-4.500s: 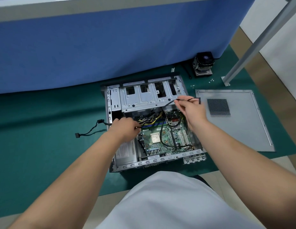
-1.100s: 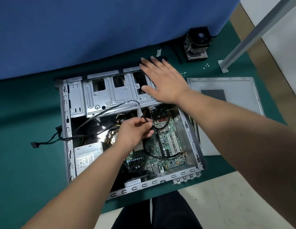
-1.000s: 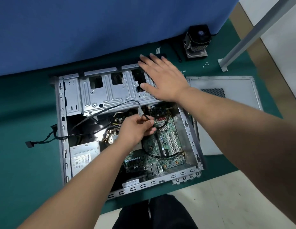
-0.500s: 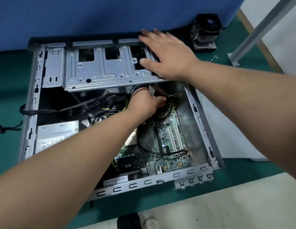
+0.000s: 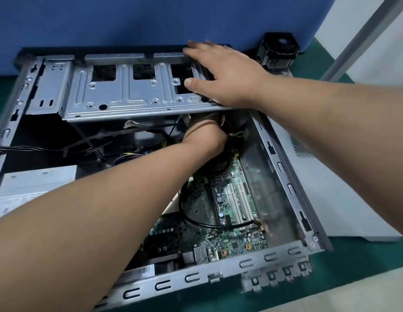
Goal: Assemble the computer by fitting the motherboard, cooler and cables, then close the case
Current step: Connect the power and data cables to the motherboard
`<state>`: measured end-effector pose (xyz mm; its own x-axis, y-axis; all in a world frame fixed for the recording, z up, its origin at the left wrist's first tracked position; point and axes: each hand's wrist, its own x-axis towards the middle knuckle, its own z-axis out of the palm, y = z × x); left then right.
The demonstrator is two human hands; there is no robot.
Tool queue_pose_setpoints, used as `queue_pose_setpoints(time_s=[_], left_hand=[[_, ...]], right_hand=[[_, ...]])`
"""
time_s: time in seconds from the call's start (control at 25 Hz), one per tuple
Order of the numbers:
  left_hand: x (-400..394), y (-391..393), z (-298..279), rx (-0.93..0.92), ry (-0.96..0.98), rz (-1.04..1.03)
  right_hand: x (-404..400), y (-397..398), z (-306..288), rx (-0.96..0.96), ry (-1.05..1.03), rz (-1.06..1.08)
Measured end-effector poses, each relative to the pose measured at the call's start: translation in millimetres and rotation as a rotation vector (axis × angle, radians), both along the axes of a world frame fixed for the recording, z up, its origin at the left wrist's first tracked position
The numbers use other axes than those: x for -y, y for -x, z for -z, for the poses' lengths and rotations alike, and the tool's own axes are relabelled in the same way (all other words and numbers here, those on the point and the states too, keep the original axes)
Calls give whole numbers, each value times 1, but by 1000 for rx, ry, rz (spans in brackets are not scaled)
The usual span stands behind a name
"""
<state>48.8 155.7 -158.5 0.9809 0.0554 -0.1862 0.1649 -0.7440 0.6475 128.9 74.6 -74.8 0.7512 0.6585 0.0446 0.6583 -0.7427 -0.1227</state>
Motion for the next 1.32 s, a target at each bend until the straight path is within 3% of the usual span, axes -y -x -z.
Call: queue_pose_setpoints(time_s=[1.32], left_hand=[[5, -4, 17, 100, 18, -6]], right_hand=[[0, 6, -4, -30, -35, 24]])
